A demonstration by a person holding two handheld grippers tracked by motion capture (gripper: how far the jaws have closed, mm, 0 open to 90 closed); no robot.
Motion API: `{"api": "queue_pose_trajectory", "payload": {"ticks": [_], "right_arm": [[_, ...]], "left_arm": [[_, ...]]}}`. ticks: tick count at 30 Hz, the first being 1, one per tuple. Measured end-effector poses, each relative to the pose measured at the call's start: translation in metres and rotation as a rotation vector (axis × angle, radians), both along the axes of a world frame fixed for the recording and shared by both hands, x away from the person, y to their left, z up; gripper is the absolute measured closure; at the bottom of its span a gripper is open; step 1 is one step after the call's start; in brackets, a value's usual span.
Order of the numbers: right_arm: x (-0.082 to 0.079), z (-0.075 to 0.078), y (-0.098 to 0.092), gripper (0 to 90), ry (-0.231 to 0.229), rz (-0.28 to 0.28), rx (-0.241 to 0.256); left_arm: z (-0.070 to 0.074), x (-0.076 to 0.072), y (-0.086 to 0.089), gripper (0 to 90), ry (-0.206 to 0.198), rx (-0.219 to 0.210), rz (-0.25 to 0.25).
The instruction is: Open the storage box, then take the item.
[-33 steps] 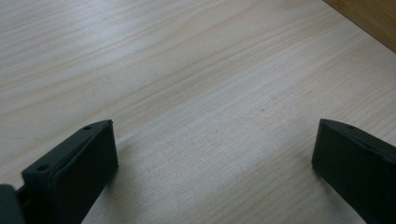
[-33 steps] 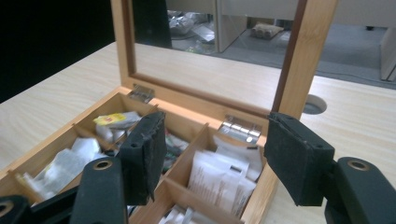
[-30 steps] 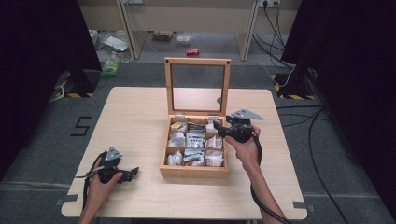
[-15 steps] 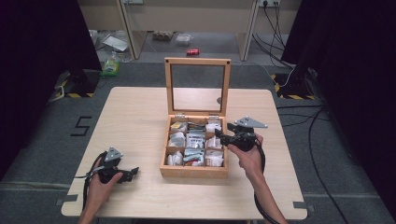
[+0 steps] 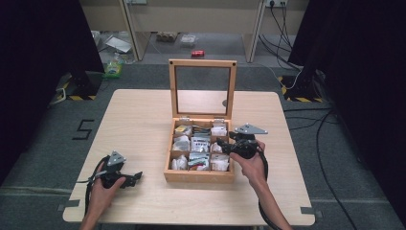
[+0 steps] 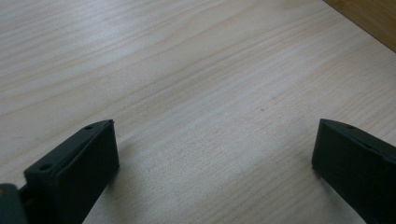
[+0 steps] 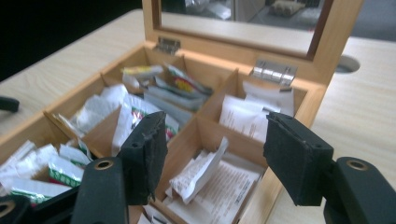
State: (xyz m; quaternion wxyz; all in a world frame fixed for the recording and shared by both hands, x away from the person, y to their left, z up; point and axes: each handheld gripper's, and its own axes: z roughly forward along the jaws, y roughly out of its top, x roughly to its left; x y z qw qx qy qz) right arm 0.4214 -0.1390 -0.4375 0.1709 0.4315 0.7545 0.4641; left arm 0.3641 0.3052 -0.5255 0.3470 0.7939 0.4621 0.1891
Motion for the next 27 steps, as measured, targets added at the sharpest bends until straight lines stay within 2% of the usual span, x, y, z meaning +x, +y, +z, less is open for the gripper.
{"api": "queue_pose_trajectory", "payload": {"ticks": [6, 19, 27], "right_arm": [[0.000, -0.004, 0.000, 40.7, 0.013, -0.001, -0.019], [-0.002, -0.004, 0.004, 41.7, 0.059, 0.004, -0.025], [0.000, -0.011, 0.008, 46.6, 0.087, 0.010, -0.059]], "left_arm": [[0.000, 0.000, 0.000, 0.0, 0.001, -0.001, -0.001], [0.000, 0.000, 0.000, 0.0, 0.001, 0.001, -0.002], [0.000, 0.000, 0.000, 0.0, 0.001, 0.001, -0.002]]}}
